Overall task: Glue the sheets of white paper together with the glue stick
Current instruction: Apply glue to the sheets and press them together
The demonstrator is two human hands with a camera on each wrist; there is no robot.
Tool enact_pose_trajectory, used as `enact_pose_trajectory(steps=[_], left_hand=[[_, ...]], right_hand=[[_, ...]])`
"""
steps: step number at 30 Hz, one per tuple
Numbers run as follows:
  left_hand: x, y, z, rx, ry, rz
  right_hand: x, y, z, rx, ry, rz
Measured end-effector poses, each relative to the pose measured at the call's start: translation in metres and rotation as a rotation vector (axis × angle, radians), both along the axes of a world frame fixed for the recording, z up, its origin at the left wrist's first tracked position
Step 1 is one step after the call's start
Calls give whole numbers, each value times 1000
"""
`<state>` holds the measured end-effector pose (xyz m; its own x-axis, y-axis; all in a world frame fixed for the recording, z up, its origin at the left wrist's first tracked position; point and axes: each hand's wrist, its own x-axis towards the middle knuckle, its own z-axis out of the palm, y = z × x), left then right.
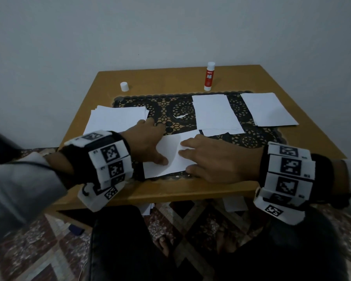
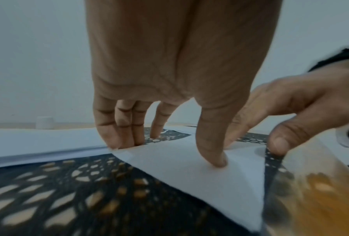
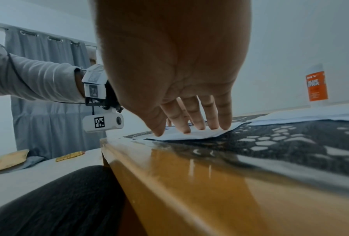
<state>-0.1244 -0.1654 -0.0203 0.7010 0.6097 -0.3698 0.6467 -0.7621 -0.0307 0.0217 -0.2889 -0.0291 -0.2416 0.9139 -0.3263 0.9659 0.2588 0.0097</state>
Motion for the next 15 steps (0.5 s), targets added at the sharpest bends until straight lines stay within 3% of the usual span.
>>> enact_pose_trajectory(steps=[11, 15], left_hand=[[19, 16, 9, -99, 131, 99], [17, 22, 10, -119, 24, 105]], right_hand=[[7, -5, -11, -3, 103, -56], [7, -6, -11, 4, 112, -63]])
